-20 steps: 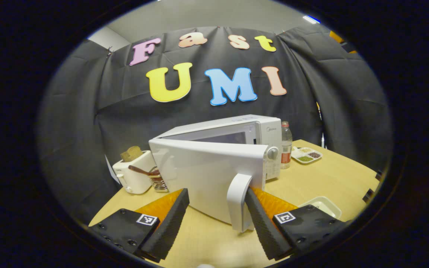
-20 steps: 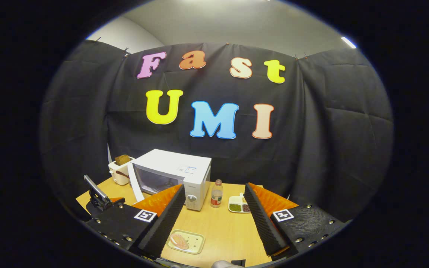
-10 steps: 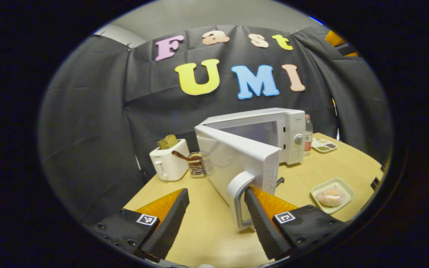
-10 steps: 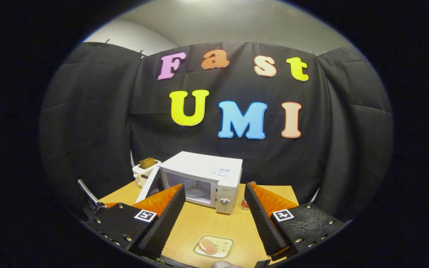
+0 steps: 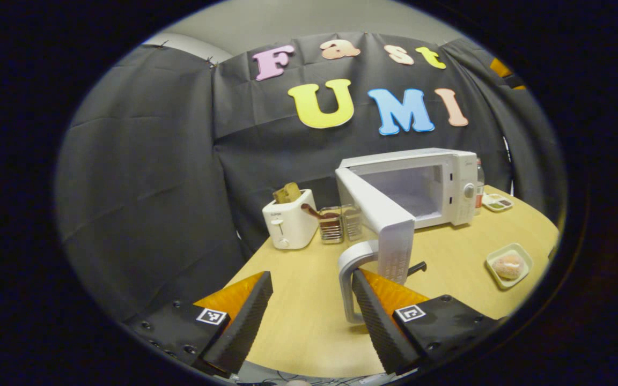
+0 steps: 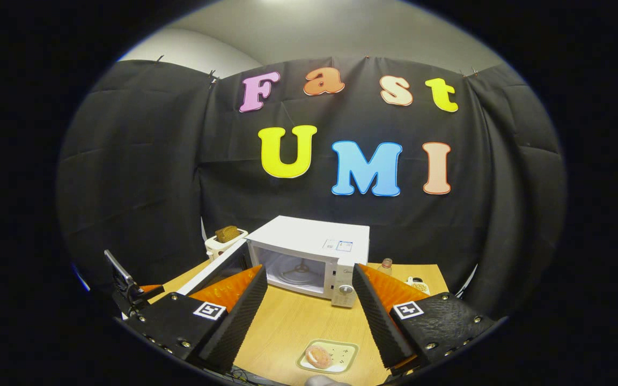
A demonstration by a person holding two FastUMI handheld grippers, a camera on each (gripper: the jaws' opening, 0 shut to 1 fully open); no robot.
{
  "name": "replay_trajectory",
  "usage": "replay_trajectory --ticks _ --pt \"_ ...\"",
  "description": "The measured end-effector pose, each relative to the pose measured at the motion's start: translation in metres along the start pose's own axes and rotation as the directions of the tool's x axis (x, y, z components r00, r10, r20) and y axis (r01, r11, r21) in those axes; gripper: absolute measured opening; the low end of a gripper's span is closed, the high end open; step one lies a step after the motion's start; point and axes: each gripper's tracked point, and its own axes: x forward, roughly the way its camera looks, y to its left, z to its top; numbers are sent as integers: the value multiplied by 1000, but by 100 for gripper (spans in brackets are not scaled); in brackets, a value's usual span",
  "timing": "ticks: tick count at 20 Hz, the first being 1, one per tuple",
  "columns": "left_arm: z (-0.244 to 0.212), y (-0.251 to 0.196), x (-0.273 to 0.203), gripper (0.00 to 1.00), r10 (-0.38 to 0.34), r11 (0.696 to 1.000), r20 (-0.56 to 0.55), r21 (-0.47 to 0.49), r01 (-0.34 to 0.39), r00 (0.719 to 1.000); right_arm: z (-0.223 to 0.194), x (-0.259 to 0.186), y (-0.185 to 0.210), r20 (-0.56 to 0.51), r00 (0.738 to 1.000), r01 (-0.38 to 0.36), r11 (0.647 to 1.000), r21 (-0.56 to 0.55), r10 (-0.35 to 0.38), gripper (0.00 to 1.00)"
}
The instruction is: Open the microwave oven with the left hand, put the food in, and close the microwave oven.
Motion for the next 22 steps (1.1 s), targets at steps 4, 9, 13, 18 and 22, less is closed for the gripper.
replay_trajectory --ticks 4,9,13,18,22 --pt "-3 24 3 98 44 999 -8 13 -44 999 -7 8 0 -20 1000 3 1000 -12 -3 98" --pt "42 33 -21 100 62 998 70 -1 -62 996 -44 10 -9 -68 998 5 999 -54 -8 97" --pt "87 26 -45 99 56 998 125 2 -57 991 -94 7 -22 -139 990 5 998 -63 -13 98" --pt "160 -11 -71 100 5 999 184 -36 1 983 -180 6 -37 -256 967 -28 985 -171 -16 98" --pt "206 -39 -82 100 -47 998 226 -28 55 973 -252 16 -33 -355 935 -91 978 -189 18 98"
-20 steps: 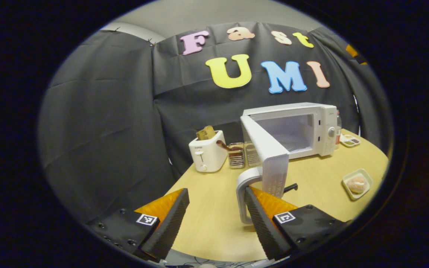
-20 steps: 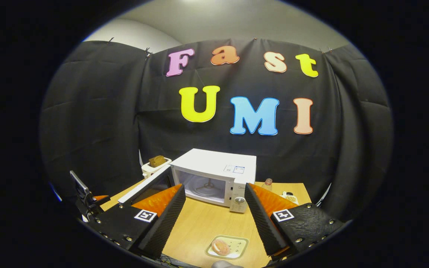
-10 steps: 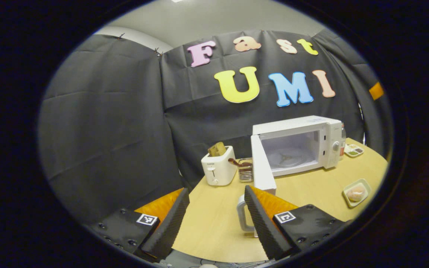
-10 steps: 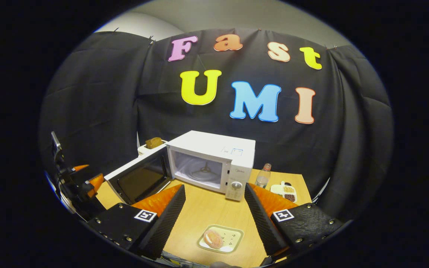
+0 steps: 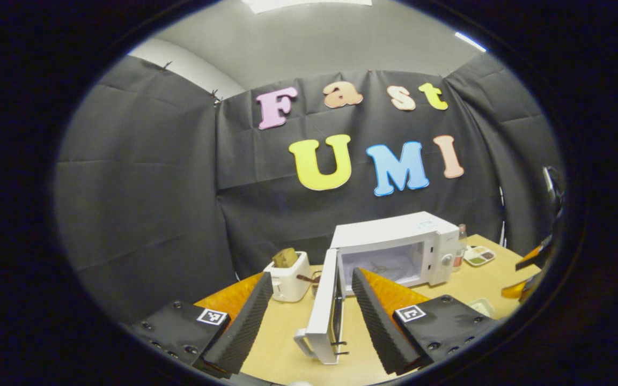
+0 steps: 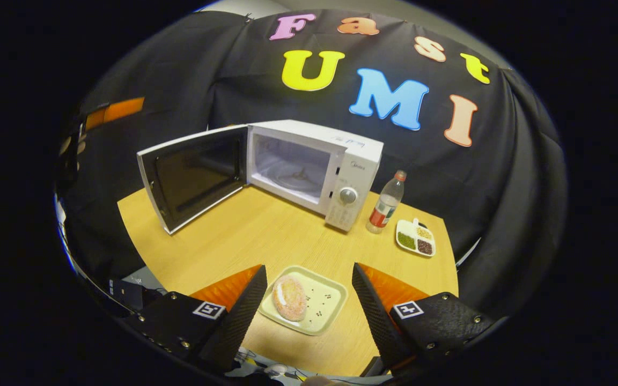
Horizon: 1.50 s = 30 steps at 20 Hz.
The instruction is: Open the microwave oven with the left hand, put the food in, and close the microwave oven.
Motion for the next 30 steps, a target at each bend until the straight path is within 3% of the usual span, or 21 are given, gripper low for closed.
replay_trajectory --ticks 8,14,16,17,20,22,23,24,26,27,30 --pt "46 -46 8 100 -66 998 13 -8 66 998 -78 71 18 -136 988 -72 997 -34 67 98" --pt "60 -58 16 100 -64 997 15 39 64 998 -94 116 27 -178 978 -116 992 -53 105 98" --pt "59 -59 19 95 -42 997 5 58 42 999 -99 119 29 -194 974 -131 990 -47 119 98" --pt "59 -63 20 100 -38 998 5 54 37 999 -100 120 28 -195 973 -134 990 -49 122 98" --pt "55 -73 21 100 -26 998 -18 52 27 999 -105 127 33 -207 963 -180 983 -30 170 97" --pt "54 -76 22 100 -21 997 -29 73 23 999 -104 126 33 -225 954 -205 979 -13 197 88" --pt "56 -80 23 100 -24 996 -22 86 26 999 -106 125 36 -236 949 -215 977 0 209 77" --pt "56 -83 25 100 -33 995 -23 94 35 999 -106 126 35 -254 942 -223 975 9 218 72" --pt "54 -88 31 98 -56 991 10 122 54 998 -102 127 26 -270 941 -195 979 63 205 59" --pt "48 -92 33 100 -71 988 0 138 71 997 -95 125 31 -276 929 -218 967 129 246 58" --pt "36 -94 37 100 -113 984 -6 139 113 994 -51 122 36 -205 935 -220 926 306 289 58"
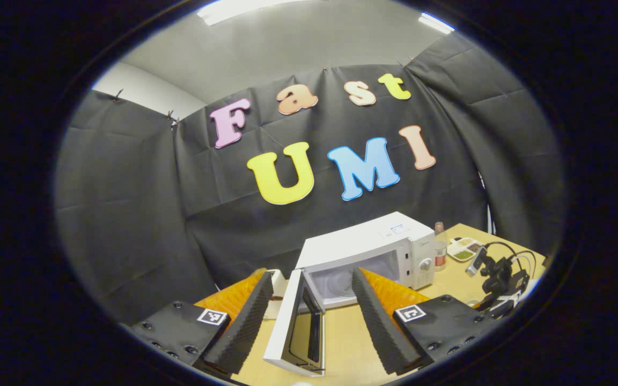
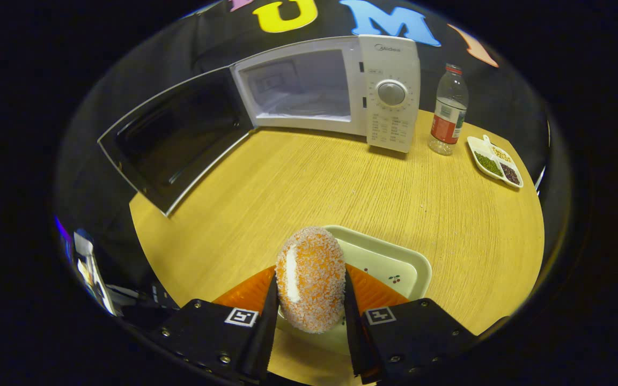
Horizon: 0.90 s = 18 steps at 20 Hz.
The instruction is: Open the microwave oven with the left hand, put the food in, and close the microwave oven.
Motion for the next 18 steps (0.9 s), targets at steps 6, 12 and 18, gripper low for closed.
replay_trajectory --ticks 6,12,18 --pt "-26 14 7 100 -29 999 -14 -44 29 999 109 -1 53 201 975 -132 971 198 92 57" --pt "-38 43 11 100 -19 998 -24 -66 17 1000 196 34 64 344 939 -136 941 310 23 57" --pt "-62 59 11 100 -18 997 -56 -82 13 998 257 96 63 415 902 -47 926 375 -123 57"
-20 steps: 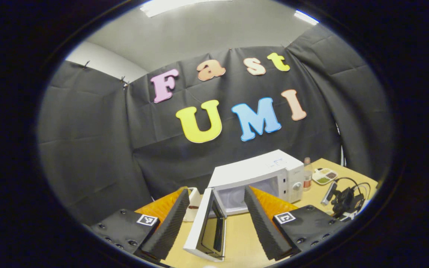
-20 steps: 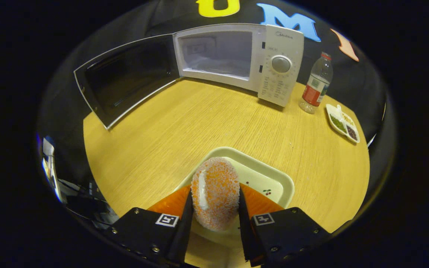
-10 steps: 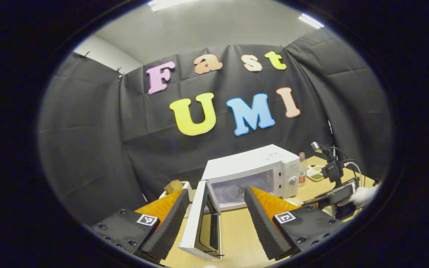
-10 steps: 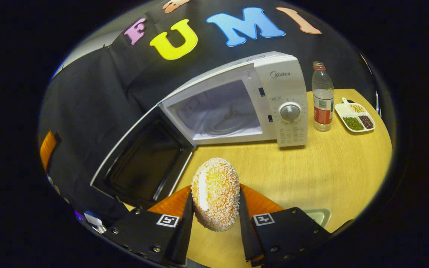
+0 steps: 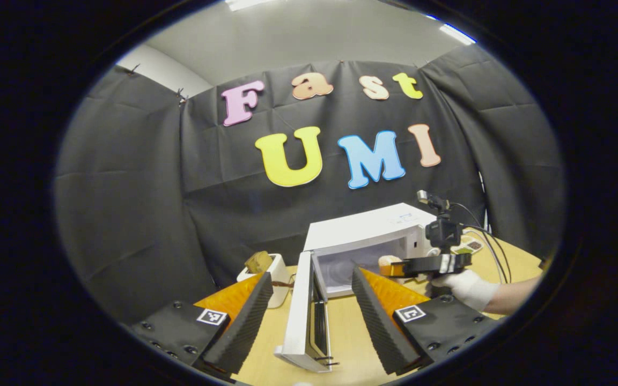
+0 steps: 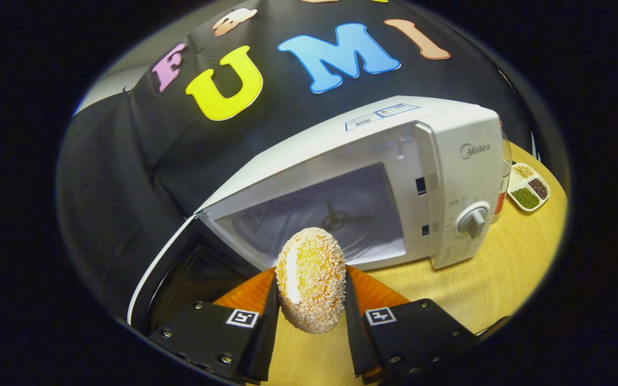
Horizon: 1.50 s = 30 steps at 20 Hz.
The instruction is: Open the microwave oven with the left hand, put the food in, and close the microwave oven.
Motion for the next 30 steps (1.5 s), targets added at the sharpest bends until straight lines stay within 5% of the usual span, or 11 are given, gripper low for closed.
replay_trajectory --ticks 9,17,22,25,30 --pt "-28 27 16 99 -13 1000 -41 6 13 999 20 94 -5 160 973 152 982 117 -169 57" --pt "-51 38 35 98 -4 1000 -76 16 6 997 19 139 -11 240 935 213 955 209 -261 57" --pt "-52 39 33 97 2 1000 -73 31 0 997 6 148 -35 230 919 287 943 170 -321 76" --pt "-47 36 32 100 1 999 -64 32 1 998 4 140 -41 222 917 307 942 133 -330 98" --pt "-31 44 27 95 22 999 -24 42 -21 999 20 85 -26 259 916 318 948 -4 -306 98"
